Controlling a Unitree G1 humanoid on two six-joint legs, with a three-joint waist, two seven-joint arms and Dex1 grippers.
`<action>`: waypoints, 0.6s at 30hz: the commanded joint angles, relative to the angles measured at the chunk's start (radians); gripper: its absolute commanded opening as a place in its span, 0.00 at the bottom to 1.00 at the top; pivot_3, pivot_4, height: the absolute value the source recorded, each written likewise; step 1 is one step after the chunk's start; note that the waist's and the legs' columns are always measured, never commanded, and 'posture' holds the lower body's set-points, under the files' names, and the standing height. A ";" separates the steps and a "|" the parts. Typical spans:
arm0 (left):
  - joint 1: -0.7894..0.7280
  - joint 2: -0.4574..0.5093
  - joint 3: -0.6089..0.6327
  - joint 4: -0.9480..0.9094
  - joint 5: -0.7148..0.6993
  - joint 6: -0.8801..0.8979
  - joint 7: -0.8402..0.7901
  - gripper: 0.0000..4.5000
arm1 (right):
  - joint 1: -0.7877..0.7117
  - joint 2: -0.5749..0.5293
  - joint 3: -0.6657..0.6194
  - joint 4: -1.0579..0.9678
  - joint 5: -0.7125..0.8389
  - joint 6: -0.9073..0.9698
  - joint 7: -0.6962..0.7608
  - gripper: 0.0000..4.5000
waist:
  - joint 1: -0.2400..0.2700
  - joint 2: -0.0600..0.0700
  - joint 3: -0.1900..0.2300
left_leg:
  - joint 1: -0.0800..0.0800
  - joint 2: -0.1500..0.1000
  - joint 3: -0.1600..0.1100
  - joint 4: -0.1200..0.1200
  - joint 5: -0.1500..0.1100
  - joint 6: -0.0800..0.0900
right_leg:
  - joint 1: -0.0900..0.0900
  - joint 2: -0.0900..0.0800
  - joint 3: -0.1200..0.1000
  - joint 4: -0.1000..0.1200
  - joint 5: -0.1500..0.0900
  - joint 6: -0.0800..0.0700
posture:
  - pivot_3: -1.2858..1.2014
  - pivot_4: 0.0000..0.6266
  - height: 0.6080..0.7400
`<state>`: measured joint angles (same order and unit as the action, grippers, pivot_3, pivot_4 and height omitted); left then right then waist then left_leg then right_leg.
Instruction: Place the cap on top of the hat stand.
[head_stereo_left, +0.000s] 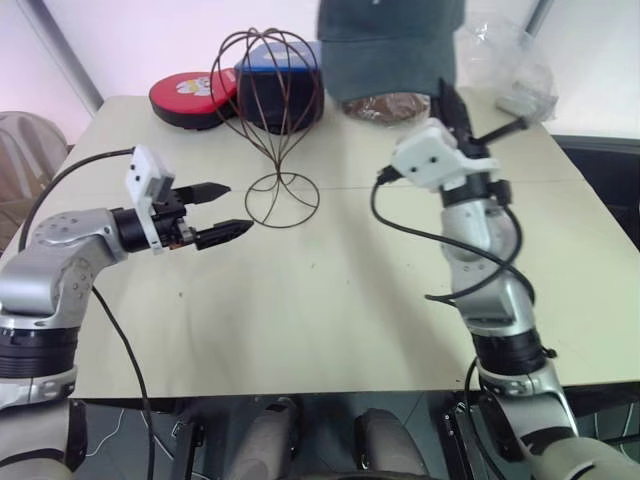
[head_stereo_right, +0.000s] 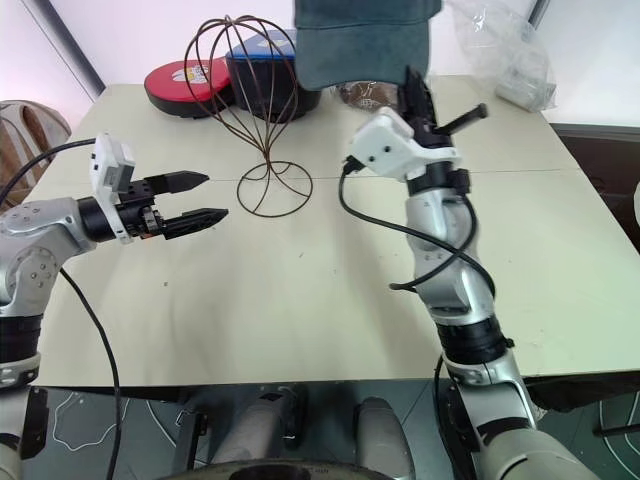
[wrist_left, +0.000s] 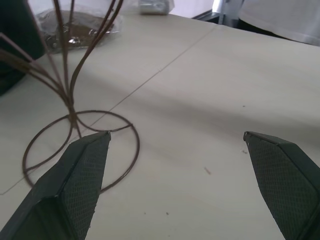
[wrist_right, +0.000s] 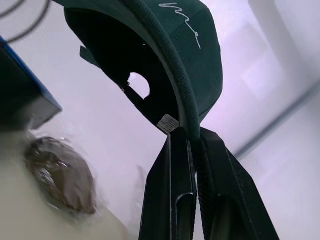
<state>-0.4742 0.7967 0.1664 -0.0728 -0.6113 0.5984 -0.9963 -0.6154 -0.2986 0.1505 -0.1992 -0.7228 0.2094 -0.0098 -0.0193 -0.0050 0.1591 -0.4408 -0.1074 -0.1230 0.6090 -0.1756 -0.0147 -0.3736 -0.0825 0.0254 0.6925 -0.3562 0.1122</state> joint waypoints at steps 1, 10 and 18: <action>-0.008 0.020 0.042 0.026 0.016 -0.033 0.001 1.00 | -0.090 0.035 0.037 0.059 -0.013 -0.042 -0.051 0.02 | -0.003 0.000 0.000 | 0.000 0.000 0.000 0.000 0.000 0.000 | 0.000 0.000 0.000 0.001 0.000 0.000 | 0.52 0.24 1.00; 0.033 0.023 0.058 0.023 0.026 -0.044 0.018 1.00 | -0.257 0.068 0.068 0.251 0.014 -0.147 -0.122 0.02 | -0.017 0.000 0.000 | 0.000 0.000 -0.001 -0.002 0.002 -0.003 | -0.001 0.001 0.001 0.003 0.000 0.000 | 0.52 0.24 1.00; 0.012 0.017 0.049 0.032 0.037 -0.056 0.018 1.00 | -0.252 0.021 0.039 0.261 0.034 -0.168 -0.121 0.02 | -0.025 0.000 0.000 | 0.000 0.000 -0.001 -0.004 0.002 -0.004 | -0.001 0.001 0.001 0.004 0.000 0.000 | 0.52 0.24 1.00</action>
<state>-0.4400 0.8034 0.1917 -0.0374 -0.5780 0.5609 -0.9782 -0.8471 -0.2698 0.2182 0.1008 -0.6974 0.0517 -0.1237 -0.0446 -0.0050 0.1591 -0.4408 -0.1074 -0.1238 0.6053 -0.1732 -0.0184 -0.3746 -0.0817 0.0261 0.6962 -0.3564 0.1117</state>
